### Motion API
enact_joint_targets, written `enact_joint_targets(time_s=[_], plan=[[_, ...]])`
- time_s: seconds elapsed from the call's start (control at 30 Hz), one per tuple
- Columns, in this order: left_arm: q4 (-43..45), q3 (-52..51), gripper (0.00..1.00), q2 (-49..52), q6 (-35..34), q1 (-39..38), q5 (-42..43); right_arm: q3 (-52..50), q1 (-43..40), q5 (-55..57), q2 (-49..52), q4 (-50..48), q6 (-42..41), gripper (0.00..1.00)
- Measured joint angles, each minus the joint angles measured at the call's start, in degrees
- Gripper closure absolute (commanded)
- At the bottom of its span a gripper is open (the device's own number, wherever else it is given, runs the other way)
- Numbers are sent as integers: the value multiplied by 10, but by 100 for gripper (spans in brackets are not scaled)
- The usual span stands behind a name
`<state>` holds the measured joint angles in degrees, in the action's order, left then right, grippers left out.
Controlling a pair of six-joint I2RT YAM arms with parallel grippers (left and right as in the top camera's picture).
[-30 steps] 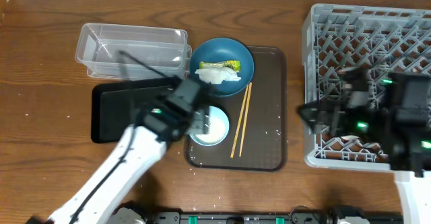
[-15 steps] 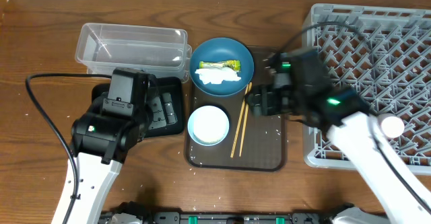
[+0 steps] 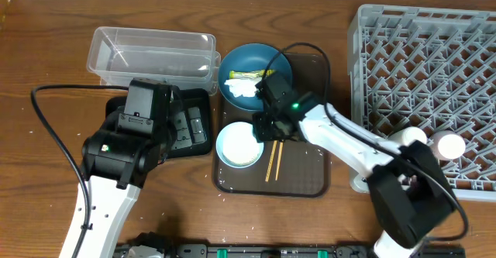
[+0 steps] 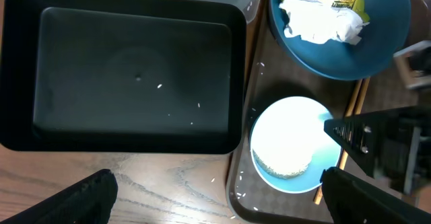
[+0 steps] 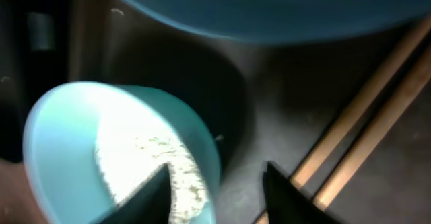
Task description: Sort waste into correct bins and load items into the dishwasher rack
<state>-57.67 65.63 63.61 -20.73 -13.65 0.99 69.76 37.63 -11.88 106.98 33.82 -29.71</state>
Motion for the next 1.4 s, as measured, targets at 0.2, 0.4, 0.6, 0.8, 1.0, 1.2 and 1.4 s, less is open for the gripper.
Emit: enact_joint_targets(time_s=[0.2,0.4,0.6,0.8,1.0,1.2,1.4], plan=[[0,0,0,0,0,0,0,0,0,0,9,6,-10,95],[0,0,1,0,0,0,1,0,1,10,9,15,-13,99],[0,0,1,0,0,0,1,0,-1,53,-1,21,-12,99],[0,0,1,0,0,0,2,-3,-9,161,-125,23,46,99],[0,0,1,0,0,0,2,7,-9,191,-251,67,86,99],[0,0,1,0,0,0,1,6,-9,142,-238,129,92,99],[0,0,1,0,0,0,1,5,-7,94,-234,139,75,99]])
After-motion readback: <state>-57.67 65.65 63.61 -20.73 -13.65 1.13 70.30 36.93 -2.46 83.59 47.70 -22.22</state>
